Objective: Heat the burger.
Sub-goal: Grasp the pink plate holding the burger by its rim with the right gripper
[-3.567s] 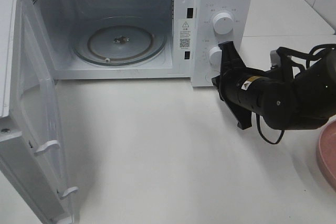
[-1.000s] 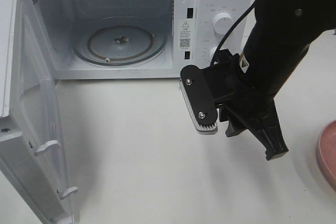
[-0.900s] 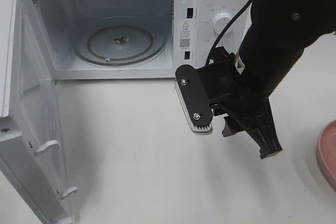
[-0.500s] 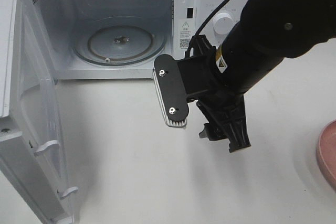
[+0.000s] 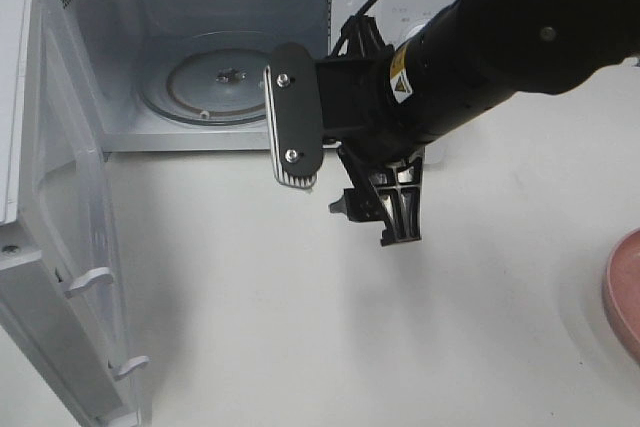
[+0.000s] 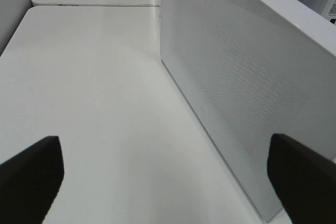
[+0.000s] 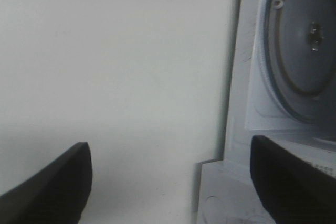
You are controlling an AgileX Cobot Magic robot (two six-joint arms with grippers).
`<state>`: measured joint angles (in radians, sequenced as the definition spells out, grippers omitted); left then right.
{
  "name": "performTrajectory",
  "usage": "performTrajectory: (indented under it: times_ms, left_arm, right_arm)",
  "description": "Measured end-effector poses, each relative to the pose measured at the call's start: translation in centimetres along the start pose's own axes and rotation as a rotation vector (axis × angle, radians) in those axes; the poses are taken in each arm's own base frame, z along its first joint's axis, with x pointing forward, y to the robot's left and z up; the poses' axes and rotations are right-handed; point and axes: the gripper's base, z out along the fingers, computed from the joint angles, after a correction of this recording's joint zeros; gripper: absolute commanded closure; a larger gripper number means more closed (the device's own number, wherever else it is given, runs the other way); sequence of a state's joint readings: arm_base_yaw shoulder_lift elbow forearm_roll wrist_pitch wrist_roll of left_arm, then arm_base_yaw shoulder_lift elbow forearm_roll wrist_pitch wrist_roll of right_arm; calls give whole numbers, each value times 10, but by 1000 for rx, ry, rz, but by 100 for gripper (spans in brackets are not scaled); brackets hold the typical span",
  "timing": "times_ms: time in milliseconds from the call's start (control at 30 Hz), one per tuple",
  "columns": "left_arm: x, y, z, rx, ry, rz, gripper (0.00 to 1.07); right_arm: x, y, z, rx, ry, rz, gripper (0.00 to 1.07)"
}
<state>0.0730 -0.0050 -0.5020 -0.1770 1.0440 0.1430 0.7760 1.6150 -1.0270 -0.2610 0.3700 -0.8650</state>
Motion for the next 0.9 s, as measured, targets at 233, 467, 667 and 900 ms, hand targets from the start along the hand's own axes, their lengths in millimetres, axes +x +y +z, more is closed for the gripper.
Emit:
performTrajectory:
  times_ms: [233,467,667,900]
  left_arm:
    - [0,0,0,0,0,0,9]
    - [0,0,0,0,0,0,9]
    - [0,0,0,0,0,0,9]
    - [0,0,0,0,0,0,9]
  right_arm:
    - [-2,-5,-2,17,-8,19,29]
    - [-2,-5,-3,17,0,19,31]
    - [2,-2,-3,-18,36,32,31]
    - [26,-4,-2,-67,133,212,31]
